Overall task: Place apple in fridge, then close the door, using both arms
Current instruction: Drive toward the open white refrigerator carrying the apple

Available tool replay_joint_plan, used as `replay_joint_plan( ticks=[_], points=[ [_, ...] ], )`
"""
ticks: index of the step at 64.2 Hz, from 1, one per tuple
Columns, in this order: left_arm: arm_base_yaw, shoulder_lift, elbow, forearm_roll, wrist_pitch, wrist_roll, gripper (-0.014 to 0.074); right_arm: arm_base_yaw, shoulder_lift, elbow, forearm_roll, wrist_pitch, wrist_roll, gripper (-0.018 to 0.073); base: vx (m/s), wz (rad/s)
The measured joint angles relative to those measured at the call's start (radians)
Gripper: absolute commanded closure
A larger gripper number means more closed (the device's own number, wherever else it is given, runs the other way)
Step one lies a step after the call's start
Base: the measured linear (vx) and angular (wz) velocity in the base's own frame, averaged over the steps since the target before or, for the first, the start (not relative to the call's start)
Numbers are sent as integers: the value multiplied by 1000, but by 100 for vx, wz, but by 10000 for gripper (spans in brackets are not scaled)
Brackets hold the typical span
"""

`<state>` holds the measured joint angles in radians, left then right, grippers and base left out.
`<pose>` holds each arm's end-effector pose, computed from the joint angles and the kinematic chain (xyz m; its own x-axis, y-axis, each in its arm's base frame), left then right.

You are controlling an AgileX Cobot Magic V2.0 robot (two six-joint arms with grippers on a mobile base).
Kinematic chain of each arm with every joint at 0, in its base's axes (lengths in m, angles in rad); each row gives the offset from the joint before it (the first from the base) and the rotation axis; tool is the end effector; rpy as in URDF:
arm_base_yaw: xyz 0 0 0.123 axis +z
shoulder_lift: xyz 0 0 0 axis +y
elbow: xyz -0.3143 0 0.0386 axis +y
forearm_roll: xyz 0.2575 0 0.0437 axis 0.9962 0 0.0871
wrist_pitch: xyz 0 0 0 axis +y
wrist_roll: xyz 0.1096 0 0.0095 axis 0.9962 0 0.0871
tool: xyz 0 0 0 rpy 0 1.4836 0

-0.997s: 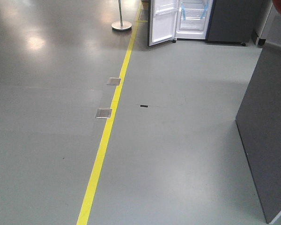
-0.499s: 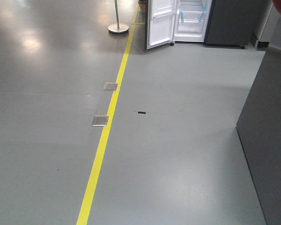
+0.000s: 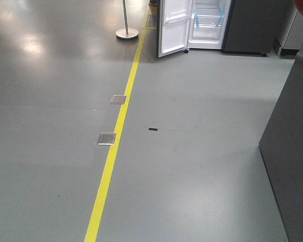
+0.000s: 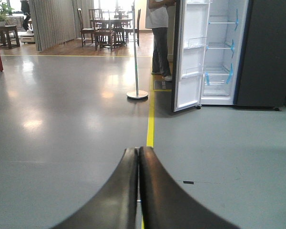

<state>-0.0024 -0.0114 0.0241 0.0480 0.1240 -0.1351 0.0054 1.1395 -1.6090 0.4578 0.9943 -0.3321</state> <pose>0.0532 0.0005 0.1929 -0.0488 -0.0872 -0.9950 -0.0078 0.9962 -0.0870 0.2079 0.0419 0.5415 -0.3522 -0.0666 -0.9336 -0.3736 0.9246 0.0750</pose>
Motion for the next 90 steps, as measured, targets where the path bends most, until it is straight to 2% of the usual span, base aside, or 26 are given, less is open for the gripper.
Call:
replay_joint_plan(
  ticks=[90],
  points=[
    [0,0,0,0,0,0,603,0,0,0,0,0,0,363,18,-1]
  ],
)
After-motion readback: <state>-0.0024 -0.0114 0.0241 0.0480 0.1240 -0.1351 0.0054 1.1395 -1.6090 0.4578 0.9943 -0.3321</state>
